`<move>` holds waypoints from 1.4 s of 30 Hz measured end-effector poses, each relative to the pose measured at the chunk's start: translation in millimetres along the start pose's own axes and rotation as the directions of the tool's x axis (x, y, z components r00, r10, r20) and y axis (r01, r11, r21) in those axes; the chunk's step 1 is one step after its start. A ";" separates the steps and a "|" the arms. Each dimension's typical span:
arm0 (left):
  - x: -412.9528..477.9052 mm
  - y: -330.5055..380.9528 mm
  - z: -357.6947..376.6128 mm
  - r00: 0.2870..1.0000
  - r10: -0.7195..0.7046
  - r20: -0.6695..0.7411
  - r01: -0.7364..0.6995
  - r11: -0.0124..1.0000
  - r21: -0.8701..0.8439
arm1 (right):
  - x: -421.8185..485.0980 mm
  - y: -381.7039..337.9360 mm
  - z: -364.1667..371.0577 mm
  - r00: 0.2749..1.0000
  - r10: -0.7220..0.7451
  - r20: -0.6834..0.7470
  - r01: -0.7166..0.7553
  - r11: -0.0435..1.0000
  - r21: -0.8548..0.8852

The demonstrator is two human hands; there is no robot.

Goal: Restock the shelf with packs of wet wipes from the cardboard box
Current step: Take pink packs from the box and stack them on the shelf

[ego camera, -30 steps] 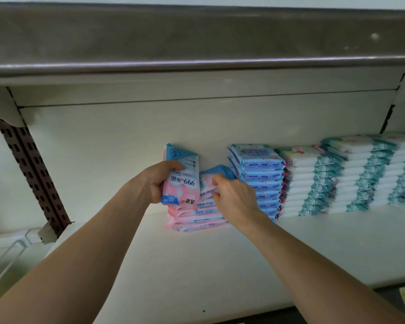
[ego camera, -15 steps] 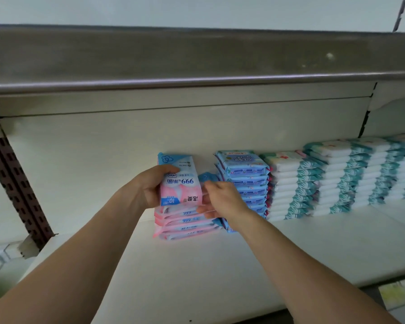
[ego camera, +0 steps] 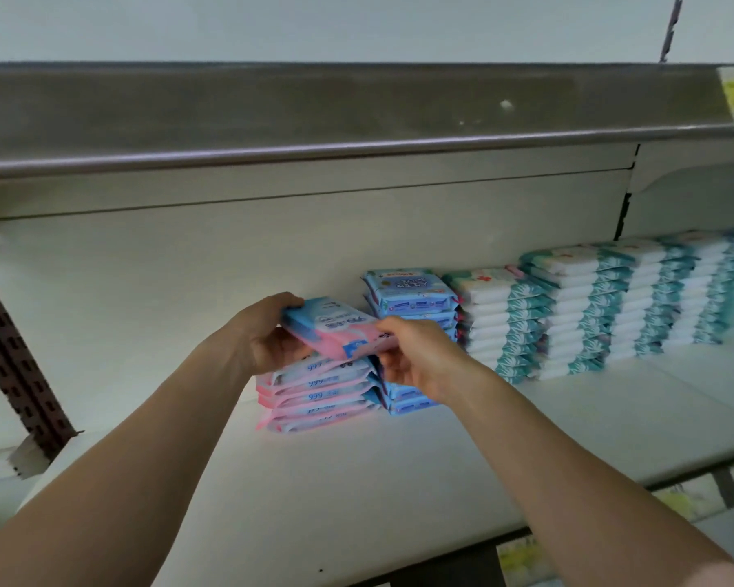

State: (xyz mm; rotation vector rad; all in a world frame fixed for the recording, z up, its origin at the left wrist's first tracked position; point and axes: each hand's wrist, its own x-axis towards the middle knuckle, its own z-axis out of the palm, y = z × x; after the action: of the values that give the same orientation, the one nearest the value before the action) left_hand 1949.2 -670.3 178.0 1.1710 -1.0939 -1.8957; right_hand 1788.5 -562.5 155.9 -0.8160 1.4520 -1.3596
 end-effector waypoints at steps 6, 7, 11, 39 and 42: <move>-5.3 1.1 -1.4 1.000 -0.002 -0.014 0.003 0.997 0.072 | -2.4 -1.5 -6.0 0.999 0.026 -0.034 -0.025 1.000 0.017; -5.7 1.8 -2.1 1.000 -0.004 -0.014 0.005 0.997 0.076 | -2.3 -1.9 -6.4 0.999 0.026 -0.036 -0.025 0.999 0.022; -8.0 3.4 -5.1 1.000 -0.009 -0.012 0.010 0.998 0.068 | -1.1 -1.3 -4.2 0.999 0.012 -0.040 -0.007 0.993 0.121; -4.9 6.8 -37.3 0.970 0.233 -0.072 -0.182 0.888 0.423 | 7.1 -4.3 37.1 1.000 -0.008 0.016 0.007 0.998 0.063; 9.1 -3.2 -27.6 0.927 0.349 -0.135 -0.168 0.713 0.681 | 8.0 4.8 38.4 0.985 -0.164 -0.054 0.138 0.937 -0.320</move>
State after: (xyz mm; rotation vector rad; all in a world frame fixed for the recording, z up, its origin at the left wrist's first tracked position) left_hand 1970.6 -685.1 164.7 1.4815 -1.7508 -1.0982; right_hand 1822.5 -582.4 152.3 -1.1087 1.7277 -1.3018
